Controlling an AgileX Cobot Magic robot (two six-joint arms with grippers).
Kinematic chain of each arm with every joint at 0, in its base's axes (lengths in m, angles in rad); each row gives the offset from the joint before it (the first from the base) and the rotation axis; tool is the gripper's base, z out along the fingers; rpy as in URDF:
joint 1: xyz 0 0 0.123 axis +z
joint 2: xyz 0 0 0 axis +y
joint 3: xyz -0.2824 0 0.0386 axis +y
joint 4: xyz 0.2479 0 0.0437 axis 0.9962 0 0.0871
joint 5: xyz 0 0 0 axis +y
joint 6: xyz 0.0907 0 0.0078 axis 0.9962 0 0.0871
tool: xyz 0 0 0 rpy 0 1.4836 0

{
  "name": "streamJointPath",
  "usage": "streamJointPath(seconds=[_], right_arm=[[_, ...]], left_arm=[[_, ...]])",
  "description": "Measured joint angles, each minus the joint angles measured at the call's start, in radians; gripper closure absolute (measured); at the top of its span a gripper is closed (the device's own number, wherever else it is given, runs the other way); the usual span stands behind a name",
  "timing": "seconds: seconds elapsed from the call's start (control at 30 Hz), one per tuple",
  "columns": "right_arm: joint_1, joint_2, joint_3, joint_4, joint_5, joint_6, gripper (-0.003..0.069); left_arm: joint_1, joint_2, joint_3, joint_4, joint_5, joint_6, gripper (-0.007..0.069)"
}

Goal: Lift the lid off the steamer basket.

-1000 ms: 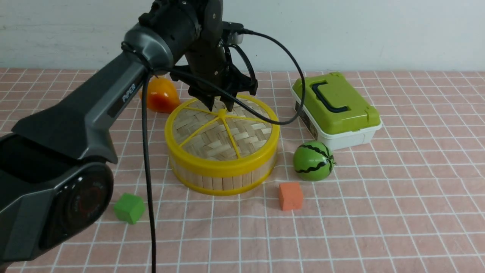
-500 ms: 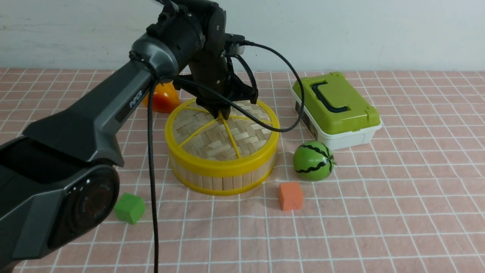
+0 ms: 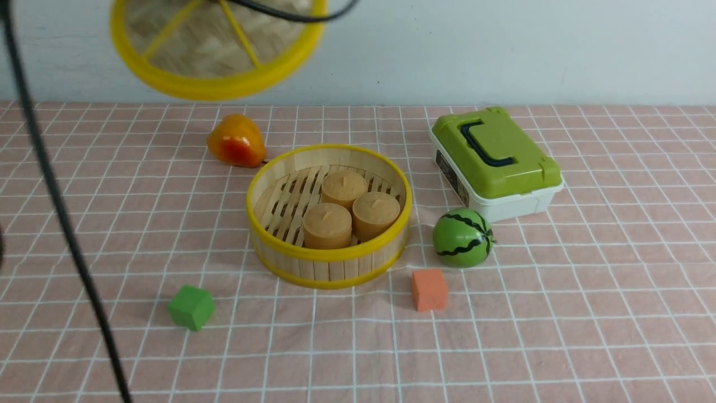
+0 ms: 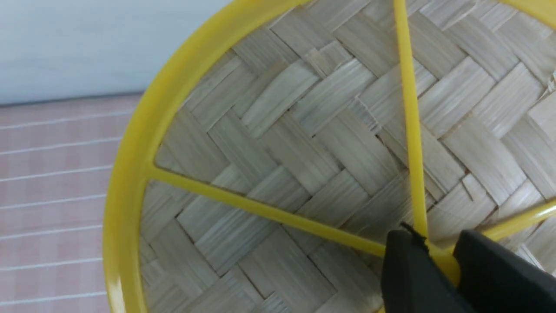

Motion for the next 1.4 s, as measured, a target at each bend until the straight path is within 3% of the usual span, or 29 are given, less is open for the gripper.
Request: streamJointPath(seconds=[0.23, 0.53, 0.77, 0.9, 0.93, 0.97, 1.07, 1.23, 1.3, 1.33, 1.4], right_arm=[[0.000, 0.000, 0.000, 0.000, 0.000, 0.000, 0.0418], [0.000, 0.000, 0.000, 0.000, 0.000, 0.000, 0.0418], [0.000, 0.000, 0.000, 0.000, 0.000, 0.000, 0.0418], [0.000, 0.000, 0.000, 0.000, 0.000, 0.000, 0.0418], [0.000, 0.000, 0.000, 0.000, 0.000, 0.000, 0.0418], [0.000, 0.000, 0.000, 0.000, 0.000, 0.000, 0.0418], [0.000, 0.000, 0.000, 0.000, 0.000, 0.000, 0.0418], [0.000, 0.000, 0.000, 0.000, 0.000, 0.000, 0.0418], [0.000, 0.000, 0.000, 0.000, 0.000, 0.000, 0.0418], [0.000, 0.000, 0.000, 0.000, 0.000, 0.000, 0.0418], [0.000, 0.000, 0.000, 0.000, 0.000, 0.000, 0.0418]], left_arm=[[0.147, 0.006, 0.270, 0.014, 0.000, -0.068, 0.0514], [0.158, 0.028, 0.726, 0.056, -0.297, -0.225, 0.0514], [0.158, 0.052, 0.802, 0.049, -0.442, -0.249, 0.0512], [0.158, 0.061, 0.805, 0.027, -0.461, -0.249, 0.0438], [0.158, 0.061, 0.805, 0.023, -0.462, -0.249, 0.0358], [0.158, 0.061, 0.805, 0.023, -0.461, -0.250, 0.0330], [0.158, 0.039, 0.805, 0.022, -0.430, -0.250, 0.0300], [0.158, -0.114, 0.811, 0.027, -0.413, -0.237, 0.0447], [0.158, -0.278, 0.811, 0.035, -0.462, -0.230, 0.0599], [0.158, -0.336, 0.811, 0.037, -0.479, -0.230, 0.0634], [0.158, -0.425, 0.808, 0.036, -0.497, -0.227, 0.0637]])
